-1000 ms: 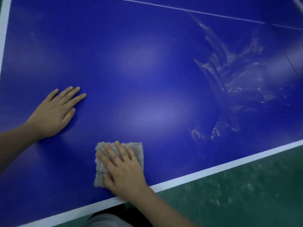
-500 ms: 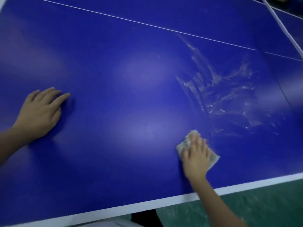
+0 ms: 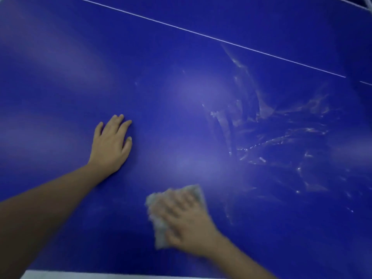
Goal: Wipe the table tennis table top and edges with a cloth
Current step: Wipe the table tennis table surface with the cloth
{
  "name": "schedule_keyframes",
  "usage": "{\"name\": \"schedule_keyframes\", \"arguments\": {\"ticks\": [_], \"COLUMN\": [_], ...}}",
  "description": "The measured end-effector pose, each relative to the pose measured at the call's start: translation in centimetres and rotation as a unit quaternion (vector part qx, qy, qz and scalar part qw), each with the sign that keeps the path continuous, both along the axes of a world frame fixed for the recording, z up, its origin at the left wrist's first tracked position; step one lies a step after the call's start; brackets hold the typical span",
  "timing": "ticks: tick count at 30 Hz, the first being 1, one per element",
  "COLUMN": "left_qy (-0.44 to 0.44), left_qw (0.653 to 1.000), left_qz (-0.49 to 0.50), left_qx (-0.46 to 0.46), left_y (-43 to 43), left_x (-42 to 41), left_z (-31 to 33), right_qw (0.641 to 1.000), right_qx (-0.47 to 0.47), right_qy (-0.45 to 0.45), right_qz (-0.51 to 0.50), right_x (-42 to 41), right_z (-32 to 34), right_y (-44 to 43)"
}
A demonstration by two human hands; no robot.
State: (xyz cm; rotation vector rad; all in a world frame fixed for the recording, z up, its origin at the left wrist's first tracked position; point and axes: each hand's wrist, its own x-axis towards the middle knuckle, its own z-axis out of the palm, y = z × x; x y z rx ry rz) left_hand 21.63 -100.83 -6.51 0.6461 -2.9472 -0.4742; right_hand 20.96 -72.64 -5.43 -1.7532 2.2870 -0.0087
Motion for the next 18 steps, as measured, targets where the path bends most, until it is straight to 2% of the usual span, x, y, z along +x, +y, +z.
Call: {"name": "schedule_keyframes", "arguments": {"ticks": [3,5,7,8,9,11,13,14,16,18], "left_qy": [-0.003,-0.003,0.000,-0.001,-0.005,-0.014,-0.021,-0.024,-0.029,-0.040], "left_qw": [0.999,0.999,1.000,0.999,0.997,0.995,0.994,0.994,0.994,0.993], "left_qz": [-0.039,-0.034,0.010,0.041,0.070,0.101,0.103,0.103,0.104,0.107], "left_qx": [-0.011,-0.015,-0.004,0.004,0.011,0.010,-0.001,-0.003,-0.005,-0.005], "left_y": [1.6,2.6,3.5,3.8,4.1,4.4,4.5,4.5,4.4,4.4], "left_x": [-1.5,-2.8,-4.2,-4.9,-5.5,-6.2,-6.3,-6.2,-6.2,-6.4], "left_z": [-0.1,-0.1,-0.1,-0.1,-0.2,-0.3,-0.5,-0.6,-0.6,-0.6], "right_qw": [0.977,0.922,0.870,0.875,0.903,0.976,0.999,0.998,0.996,0.997], "right_qx": [-0.015,-0.005,-0.010,-0.011,-0.025,-0.050,-0.037,-0.032,-0.032,-0.050], "right_qy": [0.052,0.051,0.043,0.049,0.051,0.025,-0.008,-0.025,-0.006,0.043], "right_qz": [-0.205,-0.383,-0.490,-0.481,-0.426,-0.209,-0.014,0.039,0.080,0.030], "right_x": [-10.4,-15.0,-15.8,-14.7,-12.8,-8.4,-6.7,-7.7,-12.1,-18.4], "right_z": [-0.2,-0.1,-0.2,-0.5,-0.7,-0.8,-0.9,-0.8,-0.8,-0.7], "right_y": [1.5,1.3,0.0,-0.8,-1.7,-2.7,-2.6,-2.6,-3.6,-5.8]}}
